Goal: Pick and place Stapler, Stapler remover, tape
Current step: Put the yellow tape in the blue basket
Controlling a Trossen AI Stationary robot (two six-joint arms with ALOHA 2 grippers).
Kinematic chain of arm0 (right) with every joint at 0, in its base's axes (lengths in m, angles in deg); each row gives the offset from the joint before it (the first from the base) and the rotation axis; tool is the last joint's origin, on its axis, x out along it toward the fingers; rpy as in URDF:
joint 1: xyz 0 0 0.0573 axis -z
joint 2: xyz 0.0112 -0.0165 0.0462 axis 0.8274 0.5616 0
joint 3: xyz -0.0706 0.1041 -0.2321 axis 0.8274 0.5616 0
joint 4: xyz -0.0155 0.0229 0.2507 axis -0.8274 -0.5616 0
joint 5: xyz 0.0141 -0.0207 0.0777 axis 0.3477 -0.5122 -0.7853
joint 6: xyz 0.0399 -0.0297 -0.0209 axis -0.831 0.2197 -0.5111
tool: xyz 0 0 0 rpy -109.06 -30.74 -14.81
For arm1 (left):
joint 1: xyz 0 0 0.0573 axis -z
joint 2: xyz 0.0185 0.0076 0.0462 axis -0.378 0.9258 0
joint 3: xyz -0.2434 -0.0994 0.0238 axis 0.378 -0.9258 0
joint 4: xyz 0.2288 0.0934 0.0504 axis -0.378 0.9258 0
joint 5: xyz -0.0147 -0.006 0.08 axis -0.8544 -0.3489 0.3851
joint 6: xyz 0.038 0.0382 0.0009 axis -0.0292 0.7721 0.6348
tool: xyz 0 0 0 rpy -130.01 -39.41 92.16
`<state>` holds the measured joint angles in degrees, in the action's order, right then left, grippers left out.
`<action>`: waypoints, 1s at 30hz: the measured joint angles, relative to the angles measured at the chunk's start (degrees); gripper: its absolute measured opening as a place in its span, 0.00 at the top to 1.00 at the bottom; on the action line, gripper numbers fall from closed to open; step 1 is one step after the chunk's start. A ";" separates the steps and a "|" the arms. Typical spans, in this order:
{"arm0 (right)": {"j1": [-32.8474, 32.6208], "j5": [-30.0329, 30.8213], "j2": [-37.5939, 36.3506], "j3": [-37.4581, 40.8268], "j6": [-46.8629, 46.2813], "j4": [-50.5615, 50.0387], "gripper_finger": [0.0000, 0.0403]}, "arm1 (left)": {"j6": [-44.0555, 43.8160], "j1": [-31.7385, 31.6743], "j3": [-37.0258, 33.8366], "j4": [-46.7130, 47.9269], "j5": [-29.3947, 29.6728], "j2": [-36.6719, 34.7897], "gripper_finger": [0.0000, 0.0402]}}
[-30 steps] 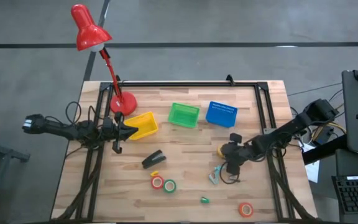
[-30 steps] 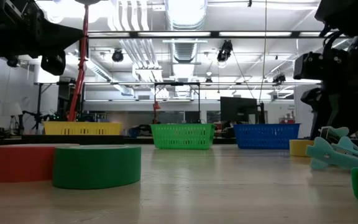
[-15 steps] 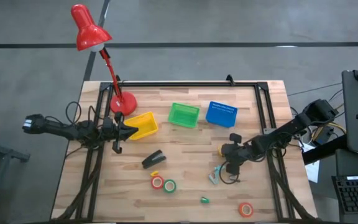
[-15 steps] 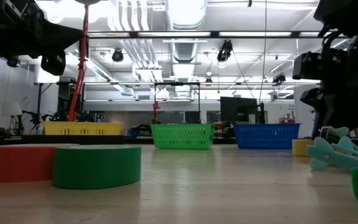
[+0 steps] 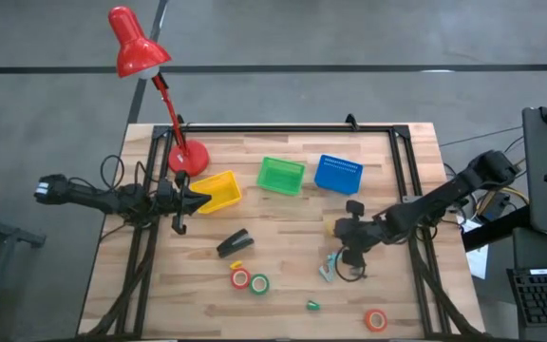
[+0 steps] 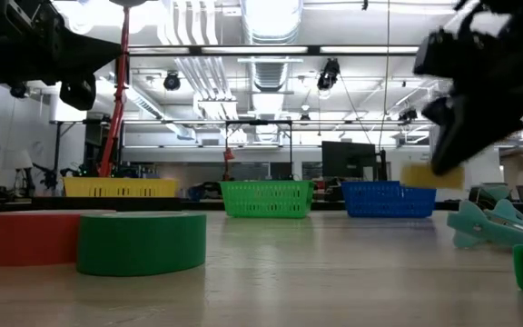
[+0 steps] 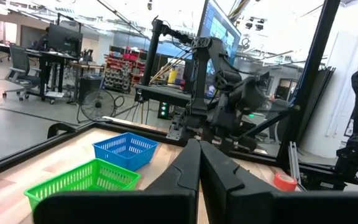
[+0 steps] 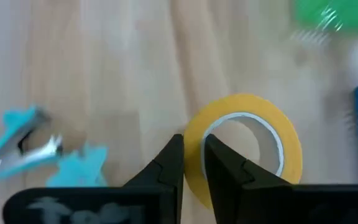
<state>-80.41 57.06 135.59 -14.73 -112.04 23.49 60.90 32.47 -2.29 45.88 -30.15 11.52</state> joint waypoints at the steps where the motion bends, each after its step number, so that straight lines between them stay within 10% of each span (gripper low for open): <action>1: 0.01 1.85 -0.67 -0.36 1.28 0.07 0.89 | 0.00 -0.02 0.00 0.04 0.00 0.02 0.98; 10: 1.14 16.46 -10.22 0.72 8.47 3.34 0.90 | 0.00 0.00 0.00 0.28 0.02 0.04 0.98; 21: 7.98 15.22 -20.98 12.36 21.24 30.93 0.90 | 0.00 -0.02 0.00 0.24 0.00 0.04 0.98; 30: 16.63 2.65 -24.95 22.79 20.25 49.81 0.90 | -0.02 -0.02 0.00 0.24 0.00 0.04 0.98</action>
<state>-63.78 59.71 110.63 8.06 -91.79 73.30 60.89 32.45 -2.29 46.12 -30.15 11.57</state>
